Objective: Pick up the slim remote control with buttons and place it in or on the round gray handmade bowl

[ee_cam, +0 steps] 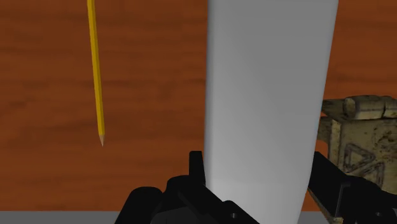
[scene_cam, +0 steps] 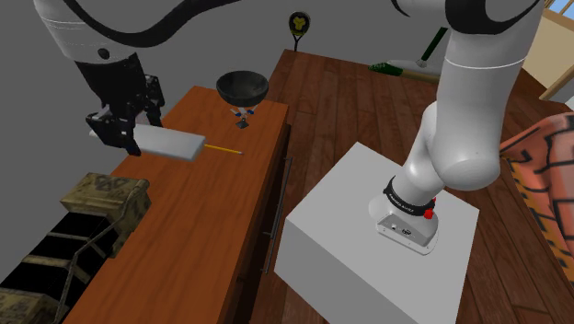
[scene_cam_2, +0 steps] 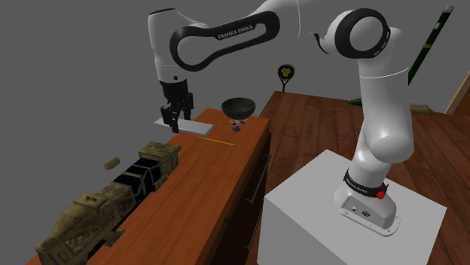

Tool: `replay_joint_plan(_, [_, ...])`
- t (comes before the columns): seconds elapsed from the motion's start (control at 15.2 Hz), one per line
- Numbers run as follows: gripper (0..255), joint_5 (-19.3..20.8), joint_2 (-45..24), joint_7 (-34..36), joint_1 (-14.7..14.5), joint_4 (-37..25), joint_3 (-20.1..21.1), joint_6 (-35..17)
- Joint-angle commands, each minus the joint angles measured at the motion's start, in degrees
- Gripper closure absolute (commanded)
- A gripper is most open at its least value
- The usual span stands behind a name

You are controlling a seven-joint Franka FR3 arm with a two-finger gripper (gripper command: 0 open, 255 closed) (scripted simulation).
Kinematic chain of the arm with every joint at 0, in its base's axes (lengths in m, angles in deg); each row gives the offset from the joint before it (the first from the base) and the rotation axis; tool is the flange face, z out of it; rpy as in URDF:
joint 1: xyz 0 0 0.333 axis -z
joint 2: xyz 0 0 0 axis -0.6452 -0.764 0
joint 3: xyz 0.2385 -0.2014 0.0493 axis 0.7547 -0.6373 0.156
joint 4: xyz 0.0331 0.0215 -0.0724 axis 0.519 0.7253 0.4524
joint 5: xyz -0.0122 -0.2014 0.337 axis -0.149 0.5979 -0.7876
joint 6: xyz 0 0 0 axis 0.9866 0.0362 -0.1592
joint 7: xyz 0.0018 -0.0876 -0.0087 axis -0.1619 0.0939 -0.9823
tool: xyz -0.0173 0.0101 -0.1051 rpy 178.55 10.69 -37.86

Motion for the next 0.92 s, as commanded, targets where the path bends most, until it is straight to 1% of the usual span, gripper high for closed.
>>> replay_joint_plan(0.0, [255, -0.5, 1.2, -1.3, 1.1, 1.0, -0.2, 0.1])
replay_joint_plan(0.4, [255, -2.8, 6.7, -9.1, 7.0, 8.2, -2.3, -2.2])
replay_joint_plan(0.86, [255, -4.5, 10.5, -18.5, 12.9, 12.9, -5.6, -3.5])
